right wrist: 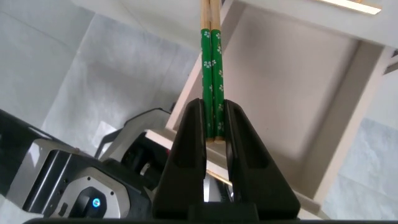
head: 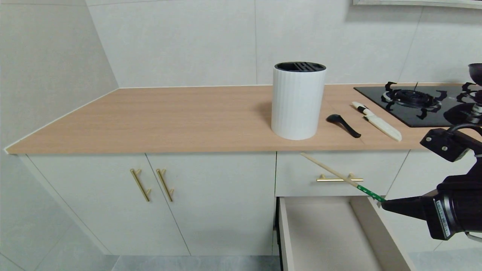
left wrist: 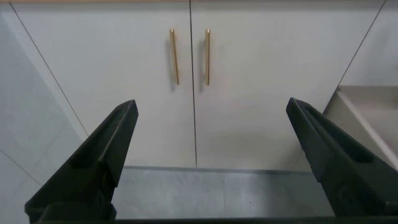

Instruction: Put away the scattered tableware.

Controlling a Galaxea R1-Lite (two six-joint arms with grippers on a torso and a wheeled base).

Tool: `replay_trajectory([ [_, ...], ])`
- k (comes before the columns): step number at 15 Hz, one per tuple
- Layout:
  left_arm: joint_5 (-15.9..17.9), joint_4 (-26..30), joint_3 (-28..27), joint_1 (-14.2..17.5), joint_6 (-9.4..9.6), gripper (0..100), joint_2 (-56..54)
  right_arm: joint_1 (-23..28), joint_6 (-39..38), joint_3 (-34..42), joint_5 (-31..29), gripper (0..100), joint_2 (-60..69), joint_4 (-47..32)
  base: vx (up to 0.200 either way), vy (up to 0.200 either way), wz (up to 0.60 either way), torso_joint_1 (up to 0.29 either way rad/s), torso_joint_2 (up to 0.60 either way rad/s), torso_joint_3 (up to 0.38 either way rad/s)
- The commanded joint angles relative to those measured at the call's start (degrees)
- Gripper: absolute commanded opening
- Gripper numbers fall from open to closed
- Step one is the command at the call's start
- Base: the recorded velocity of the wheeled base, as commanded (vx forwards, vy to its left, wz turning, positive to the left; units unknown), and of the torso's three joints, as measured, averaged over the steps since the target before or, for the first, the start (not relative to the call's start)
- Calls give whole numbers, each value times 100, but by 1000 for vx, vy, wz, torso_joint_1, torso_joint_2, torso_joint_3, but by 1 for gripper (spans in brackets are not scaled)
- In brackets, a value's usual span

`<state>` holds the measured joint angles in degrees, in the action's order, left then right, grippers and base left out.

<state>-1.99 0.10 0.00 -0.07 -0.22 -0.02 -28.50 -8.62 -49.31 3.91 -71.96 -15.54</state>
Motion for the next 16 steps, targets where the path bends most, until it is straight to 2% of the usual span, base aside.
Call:
replay_trajectory([
  [1, -3, -1, 0, -1, -4, 100, 2, -6, 1, 0, 4, 0, -29, -1, 0, 0, 0, -183, 471, 281],
  [8, -3, -1, 0, -1, -4, 100, 2, -6, -8, 18, 22, 0, -152, 7, 0, 0, 0, -168, 467, 298],
  [13, -3, -1, 0, -1, -4, 100, 2, -6, -8, 53, 13, 0, -301, 16, 0, 0, 0, -102, 432, 309],
  [16, -3, -1, 0, -1, -4, 100, 2, -6, -8, 62, 22, 0, -319, 16, 0, 0, 0, -30, 133, 74],
])
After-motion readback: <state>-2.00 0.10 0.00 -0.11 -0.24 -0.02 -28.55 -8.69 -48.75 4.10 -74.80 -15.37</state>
